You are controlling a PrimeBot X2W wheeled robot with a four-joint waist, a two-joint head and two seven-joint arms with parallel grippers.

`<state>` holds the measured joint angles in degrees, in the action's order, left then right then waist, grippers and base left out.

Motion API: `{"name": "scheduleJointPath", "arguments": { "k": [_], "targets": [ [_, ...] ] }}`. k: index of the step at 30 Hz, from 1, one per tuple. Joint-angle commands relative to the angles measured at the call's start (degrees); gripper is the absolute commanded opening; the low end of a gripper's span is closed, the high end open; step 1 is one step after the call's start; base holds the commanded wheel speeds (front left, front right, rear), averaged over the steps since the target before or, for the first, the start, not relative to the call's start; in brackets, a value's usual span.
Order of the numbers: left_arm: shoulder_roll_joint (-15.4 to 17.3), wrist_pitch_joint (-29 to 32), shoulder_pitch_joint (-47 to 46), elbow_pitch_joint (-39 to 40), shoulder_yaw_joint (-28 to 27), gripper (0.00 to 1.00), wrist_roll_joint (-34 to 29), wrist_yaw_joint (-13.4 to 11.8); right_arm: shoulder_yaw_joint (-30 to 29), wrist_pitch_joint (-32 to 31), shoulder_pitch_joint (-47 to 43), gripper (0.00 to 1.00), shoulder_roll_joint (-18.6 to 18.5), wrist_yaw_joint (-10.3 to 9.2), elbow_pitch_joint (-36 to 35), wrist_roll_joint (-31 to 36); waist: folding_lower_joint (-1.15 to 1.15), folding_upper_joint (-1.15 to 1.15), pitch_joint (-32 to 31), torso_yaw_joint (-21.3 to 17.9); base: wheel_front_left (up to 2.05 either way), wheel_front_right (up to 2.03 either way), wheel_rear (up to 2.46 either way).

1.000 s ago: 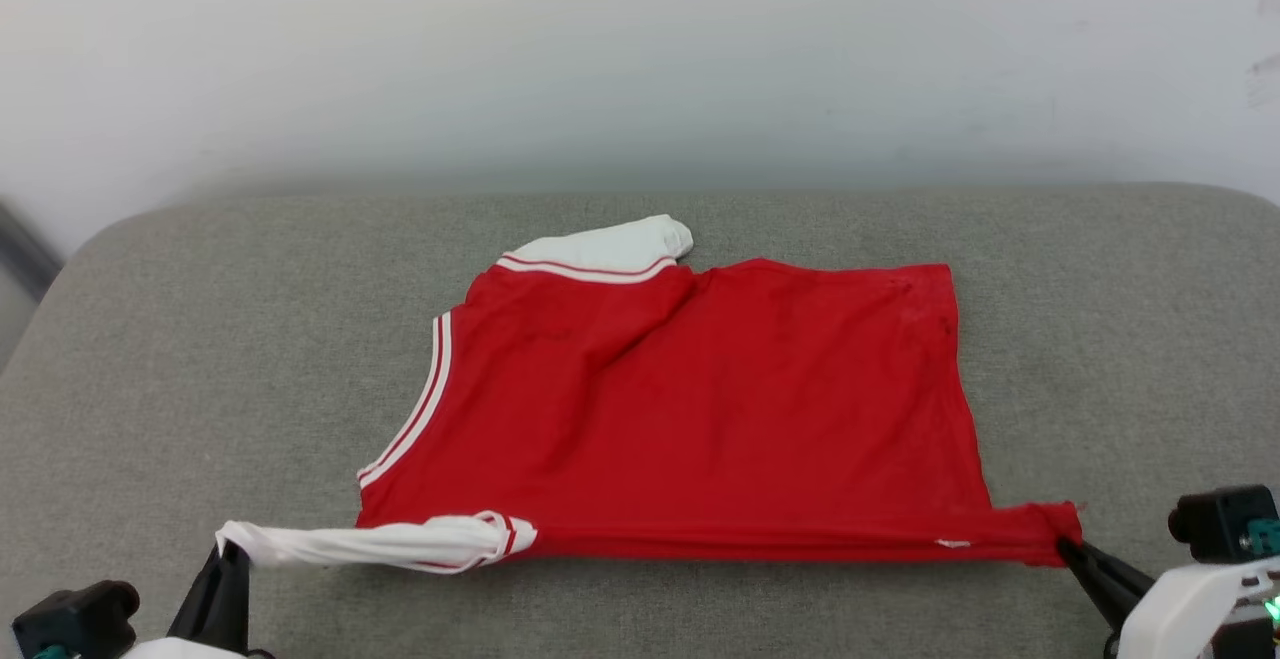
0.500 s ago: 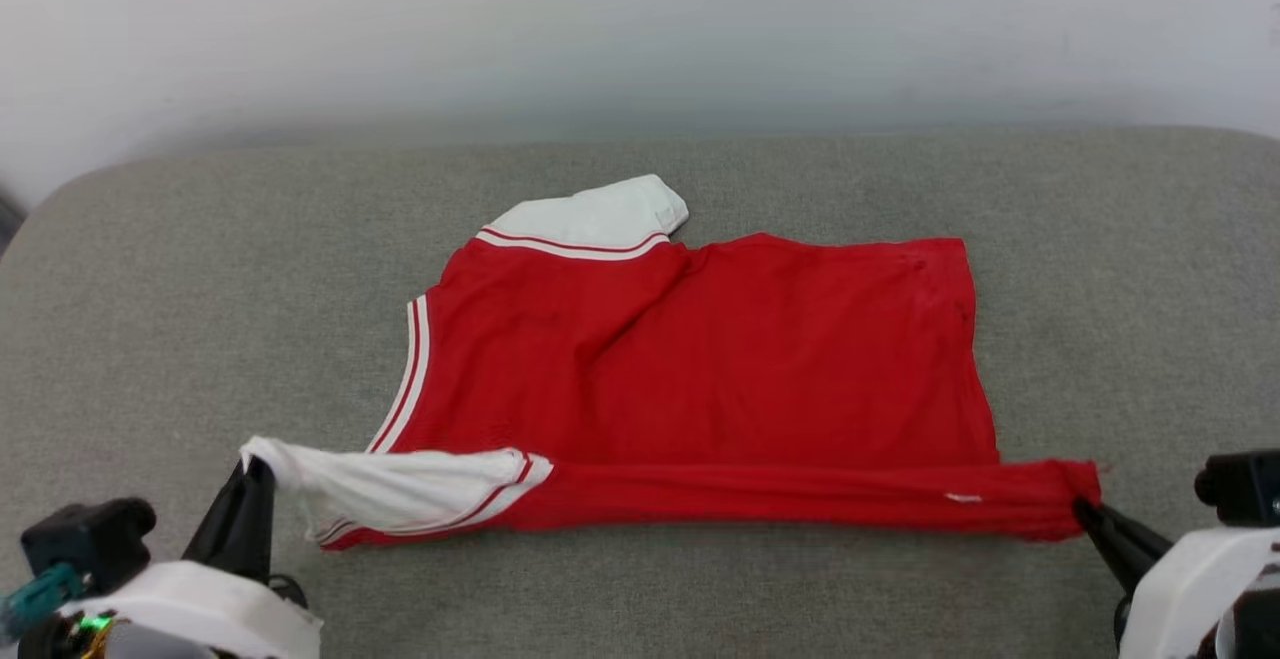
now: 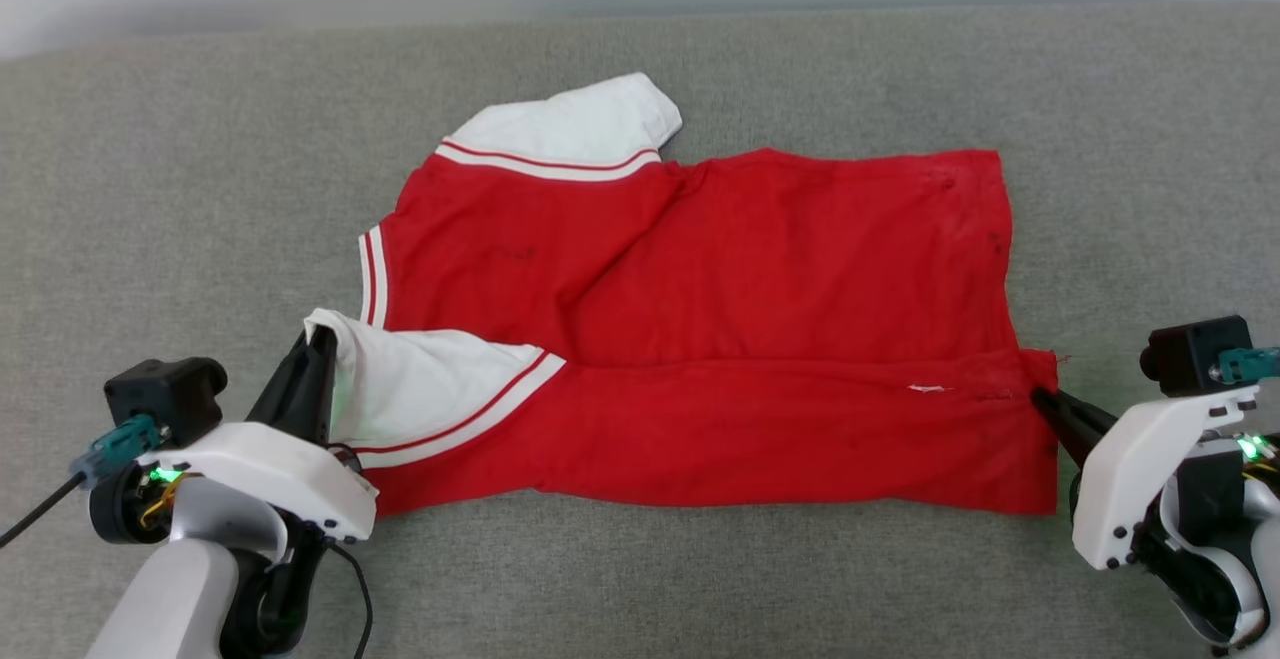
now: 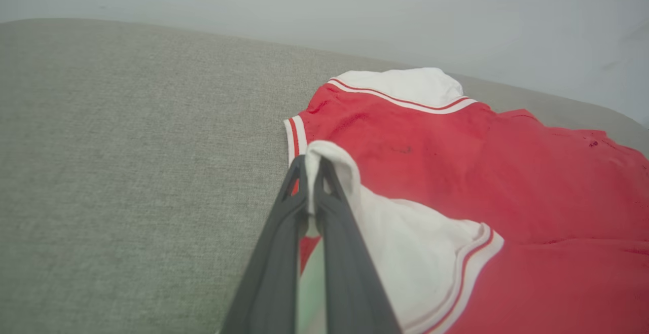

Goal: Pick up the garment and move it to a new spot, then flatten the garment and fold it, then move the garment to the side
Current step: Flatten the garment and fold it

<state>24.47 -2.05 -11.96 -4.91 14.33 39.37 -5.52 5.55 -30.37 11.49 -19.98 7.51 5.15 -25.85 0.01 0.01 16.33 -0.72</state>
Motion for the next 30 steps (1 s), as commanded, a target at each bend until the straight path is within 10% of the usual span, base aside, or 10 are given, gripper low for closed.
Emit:
{"name": "scheduleJointPath", "arguments": {
  "k": [1,7,10,11,14,30],
  "targets": [
    [-0.48,-0.20,-1.56,-1.98,0.33,0.00,-0.21,0.53,0.71,1.07,1.86,0.00,-0.57,-0.04,1.82,-0.37,-0.01,-0.01,1.62,0.01,0.00,0.00,0.00],
    [-1.62,1.41,-4.12,-8.42,1.21,0.00,1.20,1.64,3.15,3.79,3.97,0.01,-0.98,-0.05,7.22,-1.40,-0.01,-0.01,2.60,-0.05,0.00,0.00,0.00],
    [-2.24,2.46,-5.07,-11.64,1.83,0.00,1.96,2.58,4.79,5.18,4.52,0.60,-1.16,-0.06,9.89,-2.10,-0.01,-0.01,2.50,-0.25,0.00,0.00,0.00],
    [-2.41,2.75,-5.27,-12.49,1.98,0.19,2.30,2.88,5.25,5.83,4.65,0.98,-1.20,-0.06,10.43,-2.46,-0.01,-0.01,2.32,-0.30,0.00,0.00,0.00],
    [-2.65,2.84,-5.87,-14.41,1.87,1.00,3.08,3.43,6.86,8.51,5.43,1.00,-1.56,-0.05,11.27,-3.04,-0.01,-0.01,1.81,-0.65,0.00,0.00,0.00],
    [3.75,7.72,-1.92,-9.12,-1.37,1.00,5.73,1.62,0.32,30.81,-0.28,1.00,2.92,-0.04,6.17,3.10,-0.01,-0.01,-7.83,-2.12,0.00,0.00,0.00]
  ]
}}
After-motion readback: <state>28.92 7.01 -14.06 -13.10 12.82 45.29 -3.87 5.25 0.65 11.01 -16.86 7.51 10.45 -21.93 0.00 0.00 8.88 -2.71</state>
